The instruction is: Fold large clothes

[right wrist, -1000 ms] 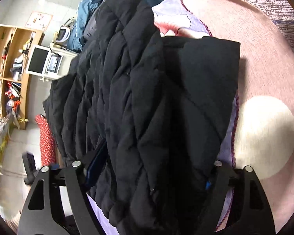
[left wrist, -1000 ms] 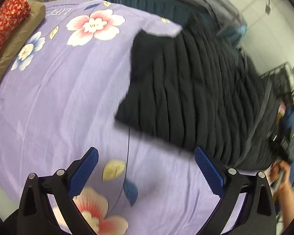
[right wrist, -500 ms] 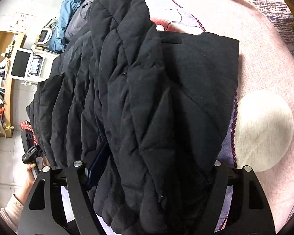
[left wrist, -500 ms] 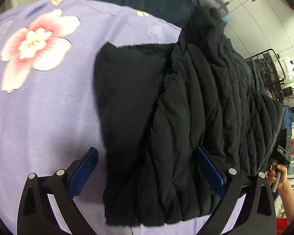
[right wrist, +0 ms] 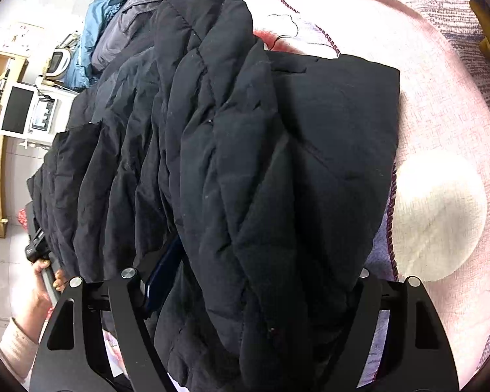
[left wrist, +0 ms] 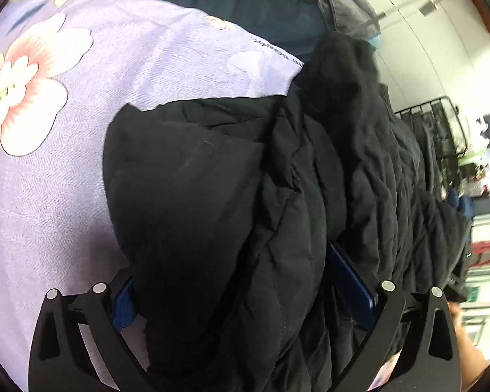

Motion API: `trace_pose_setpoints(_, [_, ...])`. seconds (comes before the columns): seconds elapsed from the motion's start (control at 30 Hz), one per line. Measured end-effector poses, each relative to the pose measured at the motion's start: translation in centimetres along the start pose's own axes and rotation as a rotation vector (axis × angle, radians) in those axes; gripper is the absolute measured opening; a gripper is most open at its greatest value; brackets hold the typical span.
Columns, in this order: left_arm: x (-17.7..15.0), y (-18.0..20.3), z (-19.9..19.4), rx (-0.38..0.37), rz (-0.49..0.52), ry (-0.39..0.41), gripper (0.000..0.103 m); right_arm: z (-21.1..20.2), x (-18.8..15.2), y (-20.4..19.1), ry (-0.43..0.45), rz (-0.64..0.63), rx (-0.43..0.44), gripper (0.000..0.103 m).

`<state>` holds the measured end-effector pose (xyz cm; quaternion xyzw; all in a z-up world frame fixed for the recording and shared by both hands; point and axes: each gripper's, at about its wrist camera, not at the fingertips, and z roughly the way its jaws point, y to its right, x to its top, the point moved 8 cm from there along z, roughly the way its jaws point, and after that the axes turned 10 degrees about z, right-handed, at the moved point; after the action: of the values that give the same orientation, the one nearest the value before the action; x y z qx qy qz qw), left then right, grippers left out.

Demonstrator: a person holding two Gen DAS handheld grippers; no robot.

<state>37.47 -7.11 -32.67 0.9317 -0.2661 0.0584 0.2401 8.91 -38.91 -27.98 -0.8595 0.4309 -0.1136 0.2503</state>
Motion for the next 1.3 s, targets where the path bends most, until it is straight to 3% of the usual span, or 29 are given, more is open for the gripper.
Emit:
trace_pose_setpoints(0.03, [-0.2, 0.4, -0.3, 0.005, 0.009, 0.009, 0.088, 0.0, -0.1, -0.2, 0.006, -0.006, -0.016, 0.075])
trace_pose_setpoints(0.1, [-0.4, 0.8, -1.0, -0.001, 0.002, 0.020, 0.069, 0.0, -0.2, -0.6, 0.022, -0.015, -0.051, 0.070])
trace_pose_setpoints(0.13, [-0.6, 1.1, -1.3, -0.004, 0.002, 0.024, 0.064, -0.1, -0.3, -0.8, 0.033, -0.019, -0.070, 0.068])
trace_pose_setpoints(0.2, [-0.9, 1.5, -1.9, -0.005, 0.010, 0.034, 0.046, -0.4, -0.7, -1.8, 0.062, -0.040, -0.099, 0.053])
trace_pose_setpoints(0.3, [-1.0, 2.2, -3.7, -0.014, 0.029, 0.067, 0.032, -1.3, -1.5, -3.3, 0.105, -0.093, -0.155, 0.034])
trace_pose_setpoints(0.4, [-1.5, 3.5, -5.1, -0.035, 0.040, 0.094, 0.024, -2.5, -2.2, -4.3, 0.122, -0.099, -0.149, 0.025])
trace_pose_setpoints(0.57, [-2.1, 6.0, -8.4, -0.076, 0.097, 0.135, 0.021, -5.6, -3.8, -5.9, 0.130, -0.106, -0.077, 0.021])
trace_pose_setpoints(0.8, [-6.7, 9.9, -12.7, -0.051, 0.232, 0.113, 0.020, -8.5, -10.0, -6.4, 0.133, -0.103, -0.046, 0.020])
trace_pose_setpoints(1.03, [-11.1, 9.0, -14.1, -0.018, 0.188, 0.034, 0.020, -8.5, -15.6, -5.4, 0.169, -0.090, -0.072, 0.019])
trace_pose_setpoints(1.3, [-9.4, 12.5, -13.5, 0.046, 0.269, -0.016, 0.017, -10.1, -16.0, -9.0, 0.263, -0.115, -0.063, 0.017])
